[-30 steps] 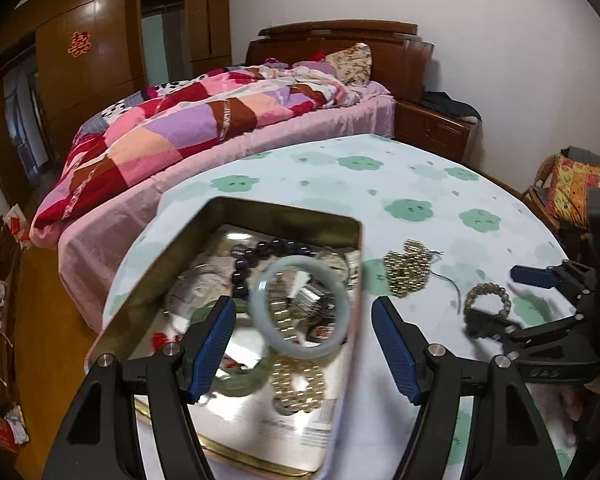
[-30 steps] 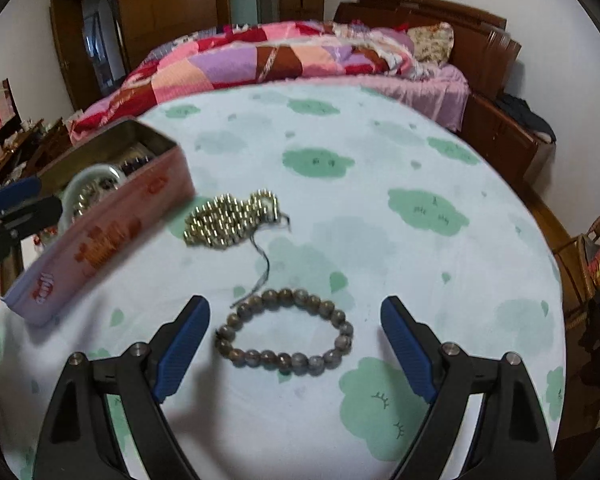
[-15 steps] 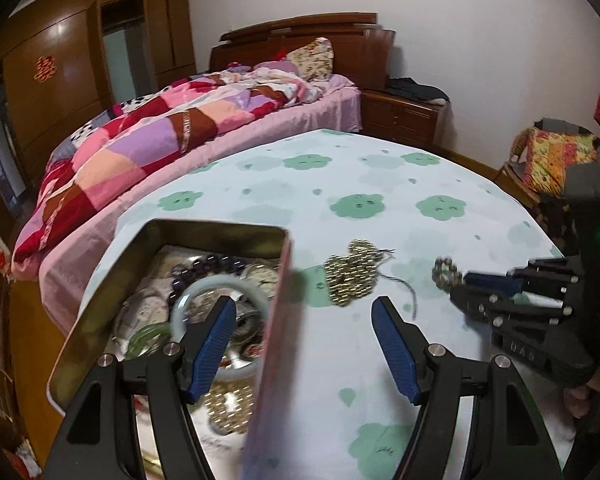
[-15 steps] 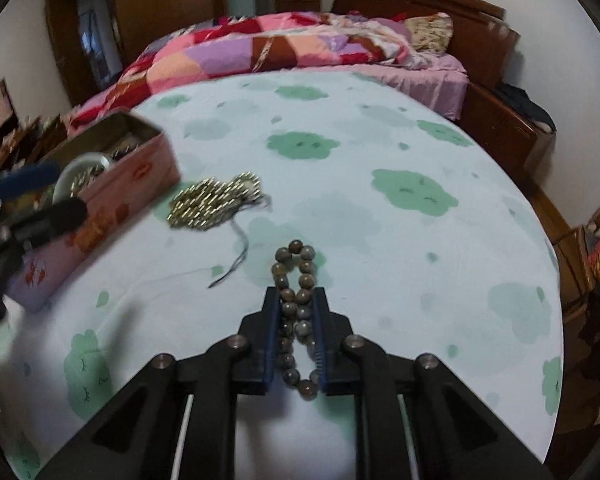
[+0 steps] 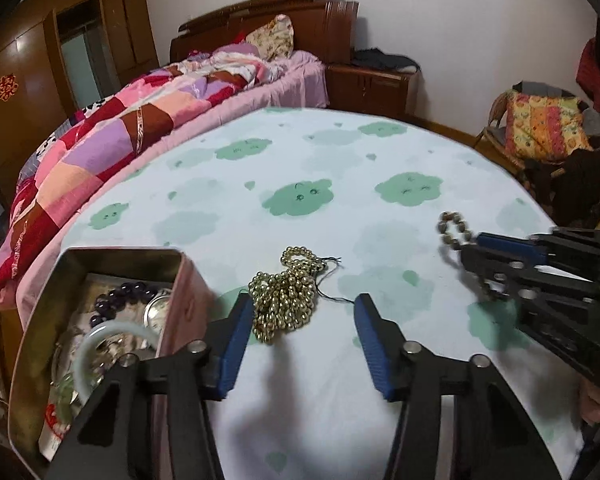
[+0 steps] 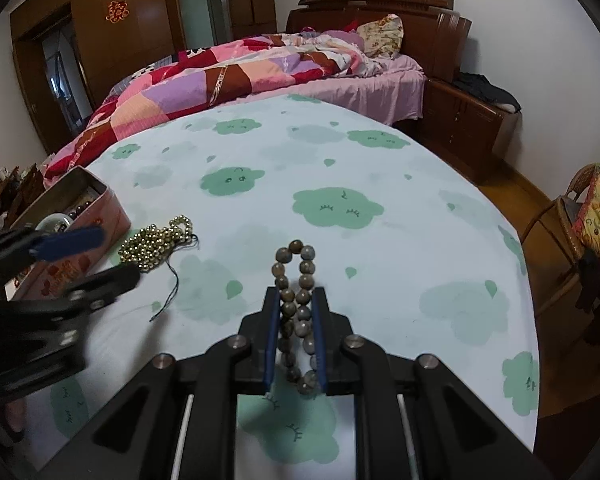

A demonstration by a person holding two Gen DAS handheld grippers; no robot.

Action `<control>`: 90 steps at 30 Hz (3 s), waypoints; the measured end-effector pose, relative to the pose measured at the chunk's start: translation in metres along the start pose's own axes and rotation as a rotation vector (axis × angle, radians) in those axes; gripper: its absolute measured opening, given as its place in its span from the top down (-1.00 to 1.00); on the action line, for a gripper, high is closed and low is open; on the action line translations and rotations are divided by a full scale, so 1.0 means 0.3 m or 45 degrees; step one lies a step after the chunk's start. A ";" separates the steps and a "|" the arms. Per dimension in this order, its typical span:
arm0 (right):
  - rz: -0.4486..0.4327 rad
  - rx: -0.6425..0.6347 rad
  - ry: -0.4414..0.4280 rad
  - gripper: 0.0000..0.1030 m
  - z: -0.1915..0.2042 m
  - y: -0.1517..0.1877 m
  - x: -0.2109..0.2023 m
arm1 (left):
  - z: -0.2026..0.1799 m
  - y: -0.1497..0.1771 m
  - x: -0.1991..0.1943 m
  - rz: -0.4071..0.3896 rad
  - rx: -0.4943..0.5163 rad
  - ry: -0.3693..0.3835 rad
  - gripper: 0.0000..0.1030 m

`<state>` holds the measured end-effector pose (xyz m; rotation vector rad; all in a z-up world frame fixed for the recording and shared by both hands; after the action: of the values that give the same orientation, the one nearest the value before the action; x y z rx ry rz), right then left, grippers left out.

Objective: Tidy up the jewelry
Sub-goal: 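Grasp the gold bead chain with the left tool while the right tool holds the bracelet, then carry the gold chain with the left tool and the grey bracelet with the right tool over the tin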

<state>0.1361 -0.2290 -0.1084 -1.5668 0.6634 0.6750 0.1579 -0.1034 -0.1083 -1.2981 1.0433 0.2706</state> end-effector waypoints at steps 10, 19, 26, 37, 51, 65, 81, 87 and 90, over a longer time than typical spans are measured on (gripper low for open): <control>-0.021 0.006 0.005 0.65 -0.001 -0.001 -0.007 | 0.010 -0.022 0.110 0.062 -0.022 -0.004 0.27; -0.040 0.005 0.007 0.65 -0.004 -0.001 -0.018 | 0.034 0.009 0.060 -0.030 -0.099 0.025 0.86; -0.081 0.010 -0.011 0.65 -0.005 -0.005 -0.039 | 0.005 0.017 -0.032 -0.132 -0.097 0.038 0.92; -0.123 0.019 -0.012 0.65 -0.003 -0.013 -0.057 | -0.027 -0.001 -0.160 -0.244 -0.085 0.067 0.92; -0.261 0.000 -0.002 0.65 0.021 -0.026 -0.130 | -0.020 -0.051 -0.338 -0.378 -0.058 0.076 0.93; -0.363 -0.032 -0.135 0.65 0.124 -0.111 -0.280 | 0.025 -0.095 -0.533 -0.510 -0.053 0.013 0.93; -0.480 -0.182 -0.282 0.65 0.370 -0.246 -0.422 | 0.178 -0.129 -0.754 -0.630 -0.099 -0.106 0.92; -0.469 -0.225 -0.322 0.65 0.440 -0.265 -0.420 | 0.245 -0.105 -0.774 -0.639 -0.141 -0.139 0.92; -0.461 -0.244 -0.337 0.65 0.474 -0.270 -0.413 | 0.283 -0.088 -0.761 -0.628 -0.170 -0.144 0.92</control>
<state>0.1076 -0.0759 0.0253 -1.6791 0.1137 0.6692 0.0922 0.0476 0.0733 -1.5954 0.5913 0.0366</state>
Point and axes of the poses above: each gripper's, at about its wrist camera, not at the fingertips, and x roughly the way its jaws point, z to its left, y to its underside, the point moved 5 cm from there along x, roughly the way its jaws point, and after that the axes turned 12 degrees about y, right-handed, at the moved point
